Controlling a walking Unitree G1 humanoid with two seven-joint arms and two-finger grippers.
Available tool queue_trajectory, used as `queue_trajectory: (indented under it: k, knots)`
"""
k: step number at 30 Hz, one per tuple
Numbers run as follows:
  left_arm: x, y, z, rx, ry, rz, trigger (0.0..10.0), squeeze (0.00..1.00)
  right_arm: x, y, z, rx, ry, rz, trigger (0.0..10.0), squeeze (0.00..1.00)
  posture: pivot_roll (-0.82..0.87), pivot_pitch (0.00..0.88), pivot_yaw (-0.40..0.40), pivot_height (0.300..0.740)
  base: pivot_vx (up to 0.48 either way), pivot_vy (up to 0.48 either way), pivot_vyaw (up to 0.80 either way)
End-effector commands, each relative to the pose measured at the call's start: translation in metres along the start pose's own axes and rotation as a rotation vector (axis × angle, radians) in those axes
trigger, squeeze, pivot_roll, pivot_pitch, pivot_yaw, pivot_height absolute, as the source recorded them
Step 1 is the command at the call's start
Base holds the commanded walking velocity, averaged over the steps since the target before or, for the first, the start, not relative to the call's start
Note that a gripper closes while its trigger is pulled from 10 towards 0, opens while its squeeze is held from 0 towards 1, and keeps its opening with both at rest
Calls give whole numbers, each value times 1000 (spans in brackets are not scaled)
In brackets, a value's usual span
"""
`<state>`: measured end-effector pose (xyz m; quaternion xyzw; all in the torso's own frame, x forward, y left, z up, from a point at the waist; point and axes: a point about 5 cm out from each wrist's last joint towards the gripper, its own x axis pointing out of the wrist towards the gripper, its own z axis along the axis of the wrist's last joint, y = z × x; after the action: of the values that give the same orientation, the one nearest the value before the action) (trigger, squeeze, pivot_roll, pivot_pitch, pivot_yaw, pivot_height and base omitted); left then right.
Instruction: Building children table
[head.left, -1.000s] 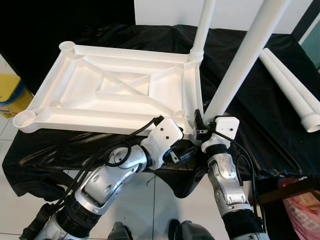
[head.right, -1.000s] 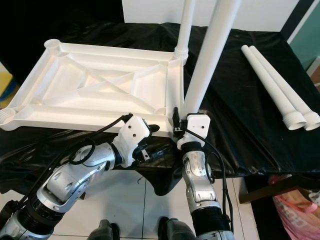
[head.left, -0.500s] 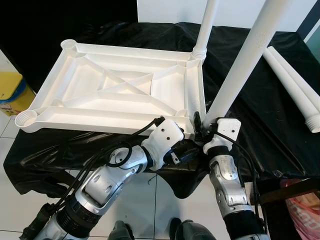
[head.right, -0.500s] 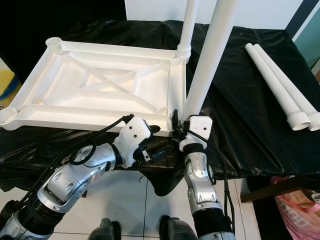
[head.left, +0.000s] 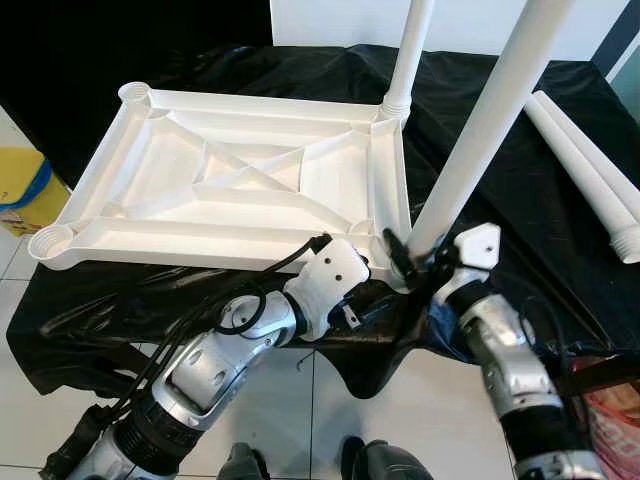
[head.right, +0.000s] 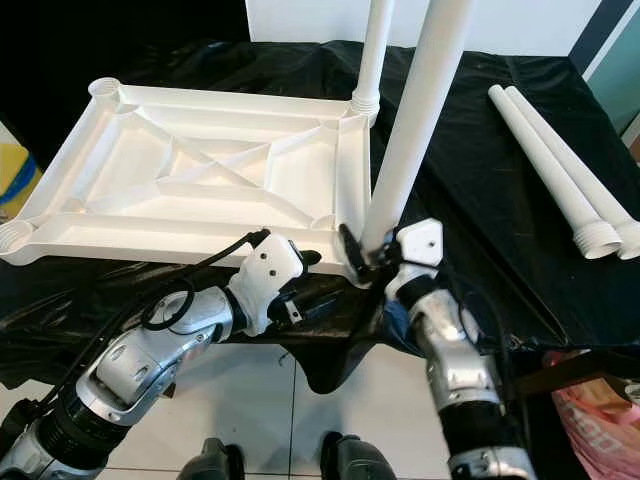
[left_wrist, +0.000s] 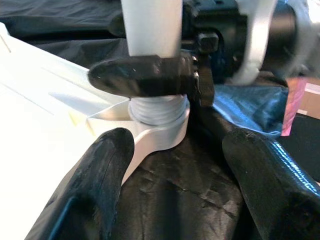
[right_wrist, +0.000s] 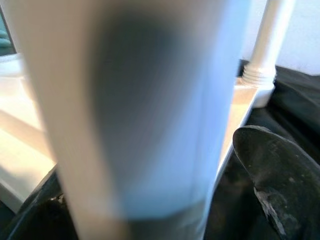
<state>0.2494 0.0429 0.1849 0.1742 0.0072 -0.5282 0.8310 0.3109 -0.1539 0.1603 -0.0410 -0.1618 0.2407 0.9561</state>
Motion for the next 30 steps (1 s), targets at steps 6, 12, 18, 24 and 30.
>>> queue_trajectory:
  k: [6, 12, 18, 24, 30]
  knots:
    - [1, -7, -2, 23, 16, -103, 10000, 0, 4, 2, -10, 10, 57, 109, 3882, 0, 42, 152, -45, 740, 0, 0, 0]
    - [0, -6, -2, 20, 19, -91, 10000, 0, 0, -2, -17, 35, 96, 137, 0, 0, 49, 157, -51, 740, 0, 0, 0]
    - [-1, -7, -2, 18, 19, -89, 10000, 0, -3, -4, -22, 74, 112, 128, 0, 0, 47, 161, -52, 740, 0, 0, 0]
    - [0, -7, -3, 17, 21, -86, 10000, 0, -8, -6, -28, 119, 139, 58, 10000, 0, 39, 165, -51, 740, 0, 0, 0]
    - [1, -6, -4, 15, 21, -85, 10000, 0, -8, -1, -32, 113, 196, -33, 10000, 0, 33, 166, -51, 740, 0, 0, 0]
